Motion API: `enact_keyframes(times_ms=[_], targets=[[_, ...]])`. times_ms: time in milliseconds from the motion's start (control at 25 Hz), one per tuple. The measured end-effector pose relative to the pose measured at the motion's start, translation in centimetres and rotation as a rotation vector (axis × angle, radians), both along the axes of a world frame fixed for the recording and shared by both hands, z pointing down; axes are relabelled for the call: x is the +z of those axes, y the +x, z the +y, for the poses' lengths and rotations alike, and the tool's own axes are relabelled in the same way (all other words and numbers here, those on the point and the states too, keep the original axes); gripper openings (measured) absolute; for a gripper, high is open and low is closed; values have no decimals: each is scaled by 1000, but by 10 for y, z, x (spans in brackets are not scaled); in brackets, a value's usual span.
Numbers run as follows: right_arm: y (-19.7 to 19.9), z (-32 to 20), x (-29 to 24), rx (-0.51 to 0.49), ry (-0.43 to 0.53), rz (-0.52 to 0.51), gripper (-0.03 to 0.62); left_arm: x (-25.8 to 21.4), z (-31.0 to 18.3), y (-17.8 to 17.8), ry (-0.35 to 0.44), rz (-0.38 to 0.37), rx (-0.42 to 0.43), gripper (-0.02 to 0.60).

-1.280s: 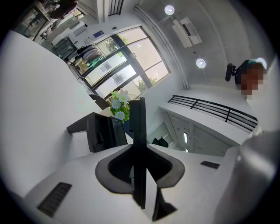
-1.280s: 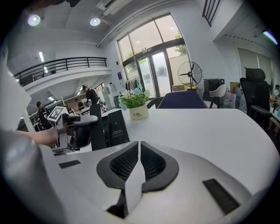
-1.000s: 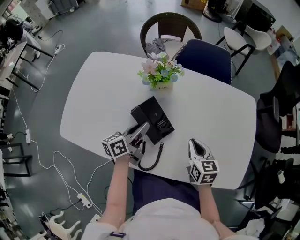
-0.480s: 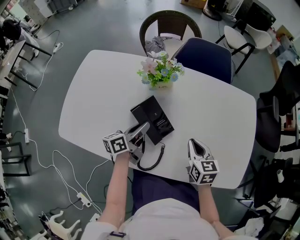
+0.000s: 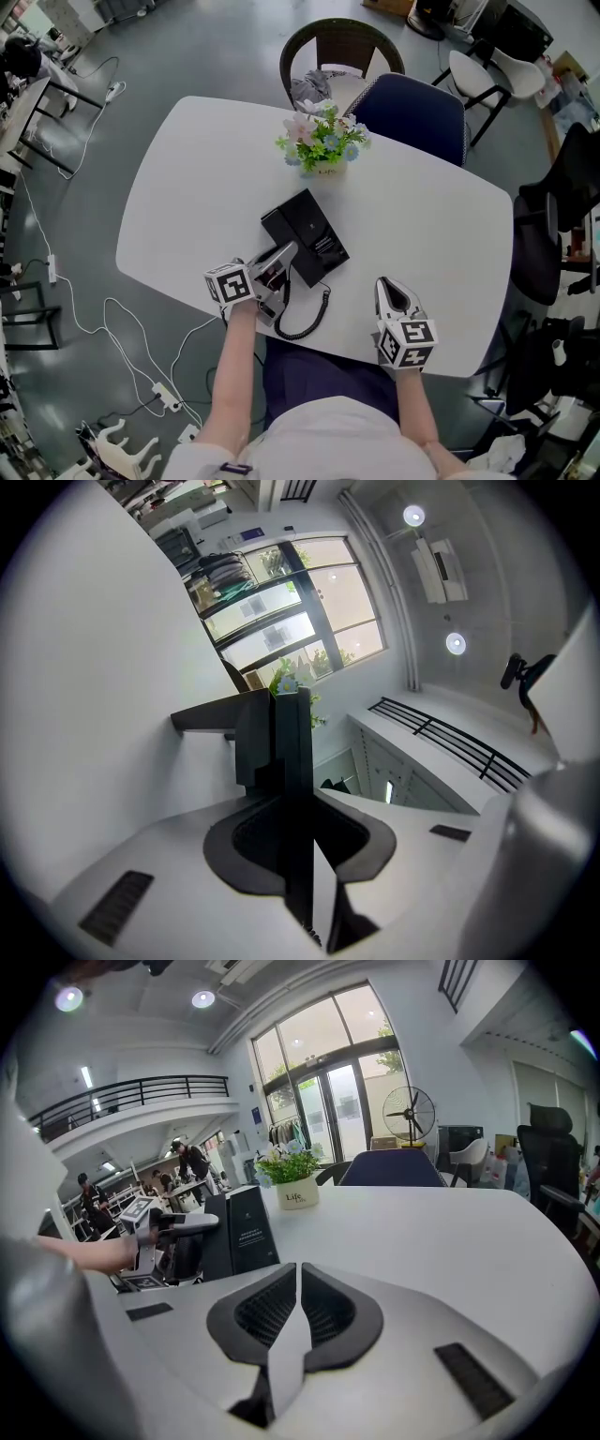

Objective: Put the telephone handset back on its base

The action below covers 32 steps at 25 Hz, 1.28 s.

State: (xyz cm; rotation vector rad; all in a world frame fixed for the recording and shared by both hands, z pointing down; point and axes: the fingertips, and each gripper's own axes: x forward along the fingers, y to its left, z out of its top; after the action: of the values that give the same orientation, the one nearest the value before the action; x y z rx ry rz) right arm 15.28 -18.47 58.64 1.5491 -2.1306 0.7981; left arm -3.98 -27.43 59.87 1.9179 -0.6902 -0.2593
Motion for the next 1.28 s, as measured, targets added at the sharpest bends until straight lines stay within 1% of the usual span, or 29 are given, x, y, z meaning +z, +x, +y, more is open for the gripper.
enact_keyframes(times_ms=[80, 160, 320, 560, 600, 720, 760, 920, 960, 1000, 1080, 1160, 1280], targets=[[0, 0, 0, -1, 0, 1, 40, 0, 0, 0, 1, -2, -1, 85], [-2, 0, 0, -3, -1, 2, 40, -1, -1, 1, 1, -23, 4, 86], [-4, 0, 1, -6, 1, 1, 40, -1, -1, 4, -4, -110, 28, 91], [-5, 1, 0, -8, 7, -1, 40, 3, -2, 4, -62, -174, 40, 95], [-5, 1, 0, -8, 8, -2, 40, 2, -1, 4, -66, -183, 41, 107], [-4, 2, -2, -5, 11, -2, 40, -6, 2, 8, -70, -183, 52, 197], [-3, 2, -2, -4, 12, -2, 40, -6, 2, 9, -71, -189, 54, 215], [-6, 3, -3, -4, 17, -4, 40, -9, 4, 10, -62, -246, 51, 248], [-6, 3, -3, -5, 19, -5, 40, -10, 4, 11, -63, -248, 48, 254], [-7, 3, -3, -5, 20, -5, 40, -11, 4, 12, -68, -243, 44, 273], [-7, 3, -4, -8, 22, -6, 40, -13, 4, 14, -81, -222, 31, 296], [-9, 3, -4, -14, 25, -6, 40, -14, 4, 12, -90, -224, 5, 308], [-12, 3, -5, -22, 32, -8, 40, -15, 3, 0, -89, -265, -59, 318]])
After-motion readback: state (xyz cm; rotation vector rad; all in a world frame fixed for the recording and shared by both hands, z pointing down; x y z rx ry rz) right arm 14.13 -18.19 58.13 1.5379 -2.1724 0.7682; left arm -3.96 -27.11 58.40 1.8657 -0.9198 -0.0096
